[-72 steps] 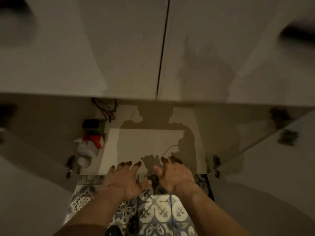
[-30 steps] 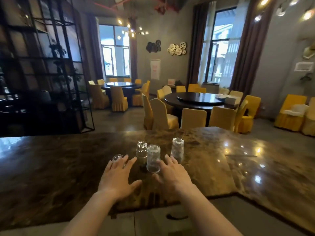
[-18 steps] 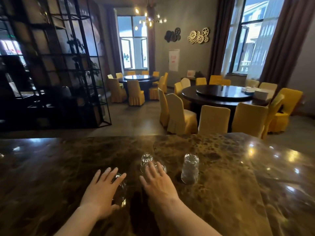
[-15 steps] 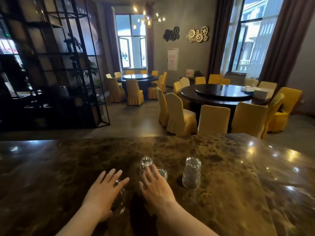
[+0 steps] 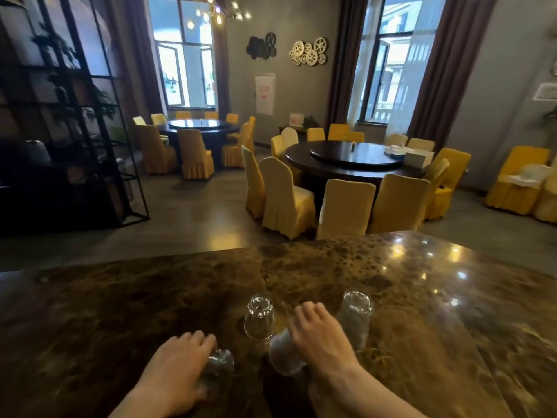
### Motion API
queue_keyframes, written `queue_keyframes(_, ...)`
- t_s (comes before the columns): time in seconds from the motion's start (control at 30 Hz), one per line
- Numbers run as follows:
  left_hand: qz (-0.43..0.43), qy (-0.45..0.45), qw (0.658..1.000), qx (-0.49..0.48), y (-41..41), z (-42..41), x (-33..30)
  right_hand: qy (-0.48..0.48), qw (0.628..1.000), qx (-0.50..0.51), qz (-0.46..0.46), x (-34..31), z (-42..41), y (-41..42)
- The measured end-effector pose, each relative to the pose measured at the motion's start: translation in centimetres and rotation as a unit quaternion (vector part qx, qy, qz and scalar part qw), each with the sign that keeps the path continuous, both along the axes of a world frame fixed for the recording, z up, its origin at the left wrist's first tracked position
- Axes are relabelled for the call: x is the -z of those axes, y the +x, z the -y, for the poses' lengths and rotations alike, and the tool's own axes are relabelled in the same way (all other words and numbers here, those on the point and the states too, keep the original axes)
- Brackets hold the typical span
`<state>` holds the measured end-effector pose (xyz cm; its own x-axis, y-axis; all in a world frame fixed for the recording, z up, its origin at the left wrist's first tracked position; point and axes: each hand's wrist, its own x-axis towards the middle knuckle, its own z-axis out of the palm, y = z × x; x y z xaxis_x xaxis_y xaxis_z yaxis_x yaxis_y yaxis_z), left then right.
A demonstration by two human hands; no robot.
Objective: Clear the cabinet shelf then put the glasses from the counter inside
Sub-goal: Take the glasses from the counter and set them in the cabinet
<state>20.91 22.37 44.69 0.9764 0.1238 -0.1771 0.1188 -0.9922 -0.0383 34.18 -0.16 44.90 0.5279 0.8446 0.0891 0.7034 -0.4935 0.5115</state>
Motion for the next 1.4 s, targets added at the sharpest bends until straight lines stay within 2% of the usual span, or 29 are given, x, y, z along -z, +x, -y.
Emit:
queue_keyframes(0.07,0.105,-0.170,0.976,-0.085,-0.6,-1.2,0.3,0.134,0.988,0.046,-0.060,-0.6,1.3,0.0)
queue_keyframes(0.17,0.190,-0.417,0.872,-0.173,-0.7,-1.6,2.2,0.329,0.921,0.122,-0.172,1.0,2.6,-0.5)
queue_keyframes(0.23,0.239,-0.512,0.799,-0.205,-0.5,-0.9,3.8,0.452,0.832,0.174,-0.270,2.2,2.6,-0.9)
queue_keyframes(0.3,0.283,-0.542,0.762,-0.214,-0.3,0.2,5.0,0.529,0.745,0.196,-0.355,3.1,2.1,-1.3)
queue_keyframes(0.37,0.300,-0.538,0.758,-0.212,0.2,1.4,5.7,0.548,0.708,0.175,-0.410,4.1,1.7,-1.3)
queue_keyframes(0.5,0.293,-0.507,0.783,-0.210,0.8,3.4,6.9,0.562,0.686,0.125,-0.444,5.8,1.3,-1.2)
queue_keyframes(0.67,0.272,-0.458,0.817,-0.222,0.7,5.1,7.6,0.565,0.665,0.146,-0.466,7.5,2.1,-0.5)
queue_keyframes(0.83,0.236,-0.431,0.840,-0.230,0.2,7.0,7.7,0.541,0.676,0.140,-0.480,8.6,3.1,0.3)
queue_keyframes(1.0,0.195,-0.422,0.850,-0.246,0.6,7.9,7.0,0.515,0.661,0.148,-0.525,8.1,3.5,0.6)
queue_keyframes(1.07,0.169,-0.418,0.861,-0.234,0.8,7.8,6.2,0.495,0.667,0.141,-0.539,6.8,4.1,0.4)
queue_keyframes(1.13,0.129,-0.425,0.874,-0.199,0.5,6.8,5.5,0.445,0.714,0.138,-0.523,5.2,5.5,0.4)
queue_keyframes(1.2,0.101,-0.442,0.877,-0.157,-0.4,4.5,4.5,0.398,0.783,0.134,-0.458,3.1,7.5,0.5)
queue_keyframes(1.23,0.101,-0.455,0.873,-0.144,-0.8,3.1,3.6,0.403,0.807,0.118,-0.416,1.7,8.7,0.9)
queue_keyframes(1.3,0.150,-0.465,0.863,-0.125,-0.9,0.7,1.8,0.427,0.845,0.077,-0.313,-1.2,10.5,2.4)
queue_keyframes(1.33,0.186,-0.439,0.871,-0.120,-0.1,-0.3,1.2,0.411,0.871,0.061,-0.261,-2.6,10.9,3.3)
queue_keyframes(1.4,0.223,-0.355,0.900,-0.118,2.8,-1.5,-0.1,0.309,0.929,0.064,-0.195,-4.7,10.6,5.3)
